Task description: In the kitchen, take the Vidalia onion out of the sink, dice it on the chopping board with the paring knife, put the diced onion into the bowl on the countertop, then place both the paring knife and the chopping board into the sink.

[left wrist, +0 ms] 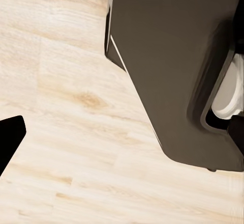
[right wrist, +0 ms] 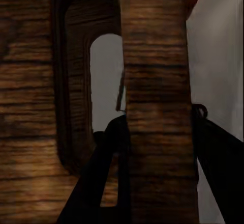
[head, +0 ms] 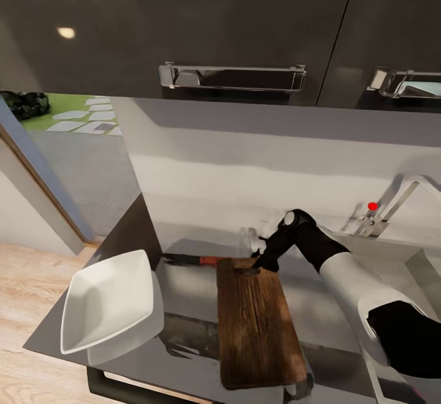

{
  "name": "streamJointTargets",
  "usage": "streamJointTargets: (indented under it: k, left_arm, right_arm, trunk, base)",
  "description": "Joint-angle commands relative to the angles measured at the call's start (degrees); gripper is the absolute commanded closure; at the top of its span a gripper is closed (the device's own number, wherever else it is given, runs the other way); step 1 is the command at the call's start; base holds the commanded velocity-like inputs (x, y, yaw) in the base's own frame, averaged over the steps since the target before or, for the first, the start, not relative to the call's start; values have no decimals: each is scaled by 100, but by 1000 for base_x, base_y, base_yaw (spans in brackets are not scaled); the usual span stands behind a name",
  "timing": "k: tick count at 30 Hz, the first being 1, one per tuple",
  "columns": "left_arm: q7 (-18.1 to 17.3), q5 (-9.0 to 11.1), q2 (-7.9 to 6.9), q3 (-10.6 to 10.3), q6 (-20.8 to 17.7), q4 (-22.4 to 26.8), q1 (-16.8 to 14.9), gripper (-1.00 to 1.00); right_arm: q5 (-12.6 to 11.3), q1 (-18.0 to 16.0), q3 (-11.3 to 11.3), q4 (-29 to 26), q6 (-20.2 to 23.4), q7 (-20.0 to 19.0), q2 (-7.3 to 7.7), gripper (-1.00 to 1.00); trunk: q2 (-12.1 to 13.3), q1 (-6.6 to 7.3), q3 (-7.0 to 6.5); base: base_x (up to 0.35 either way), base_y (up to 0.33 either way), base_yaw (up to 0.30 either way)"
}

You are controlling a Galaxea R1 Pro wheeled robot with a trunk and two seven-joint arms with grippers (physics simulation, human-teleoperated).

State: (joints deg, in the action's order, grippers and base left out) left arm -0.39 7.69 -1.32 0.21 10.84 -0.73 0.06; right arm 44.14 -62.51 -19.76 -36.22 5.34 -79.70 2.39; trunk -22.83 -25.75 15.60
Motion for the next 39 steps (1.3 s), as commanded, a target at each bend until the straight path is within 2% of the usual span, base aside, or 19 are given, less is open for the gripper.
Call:
streamJointTargets:
  k: [1, 4, 8, 10, 13, 15, 20, 23, 29, 34, 36, 37, 39]
  left_arm:
    - [-4, 40, 1, -4, 27, 5, -5, -100]
    - [-4, 41, 1, -8, 25, 17, -6, -100]
    - [-4, 41, 1, -7, 24, 23, -5, -100]
    - [-5, 40, 1, -5, 24, 27, -4, -100]
    - [-5, 42, 8, -4, 24, 29, -4, -100]
    - [-5, 41, 55, -4, 24, 29, -5, -100]
    - [-5, 40, 135, -4, 24, 29, -5, -100]
    - [-5, 40, 145, -4, 24, 29, -4, -100]
    - [-5, 40, 150, -4, 24, 29, -6, -100]
    - [-5, 40, 148, -4, 24, 29, -6, -100]
    - [-5, 40, 148, -4, 24, 29, -6, -100]
    - [-5, 40, 145, -4, 24, 29, -5, -100]
    - [-5, 40, 144, -4, 26, 29, -5, -100]
  right_arm:
    - [68, 0, -4, -8, 189, -16, -6, 100]
    - [68, 0, -2, -16, 195, -22, 75, 100]
    - [68, -2, 18, -112, 279, -34, 275, 100]
    - [68, -1, 48, -149, 347, -44, 426, 100]
    - [64, -1, 188, -165, 381, -51, 623, 100]
    - [63, -3, 387, -168, 391, -53, 745, 100]
    - [61, -4, 711, -167, 402, -60, 941, 100]
    - [60, 0, 785, -167, 457, -62, 993, 100]
    - [59, -2, 1143, -223, 1127, -53, 1049, 100]
    - [59, -3, 1274, -494, 1717, 18, 1061, 100]
    - [59, -4, 1494, -605, 2086, 156, 1062, 100]
    - [59, -2, 1722, -683, 2319, 344, 1057, 100]
    - [59, -3, 1897, -735, 2512, 479, 1055, 100]
  trunk:
    - [-9, -3, 10]
    - [-9, -3, 10]
    - [-9, -3, 10]
    - [-9, -3, 10]
    - [-9, -3, 10]
    - [-9, -3, 10]
    - [-9, -3, 10]
    - [-9, -3, 10]
    - [-9, -3, 10]
    - [-9, -3, 10]
    - [-9, -3, 10]
    - [-9, -3, 10]
    - [-9, -3, 10]
  base:
    - [0, 0, 0]
    - [0, 0, 0]
    - [0, 0, 0]
    - [0, 0, 0]
    - [0, 0, 0]
    - [0, 0, 0]
    - [0, 0, 0]
    - [0, 0, 0]
    - [0, 0, 0]
    - [0, 0, 0]
    - [0, 0, 0]
    - [0, 0, 0]
    - [0, 0, 0]
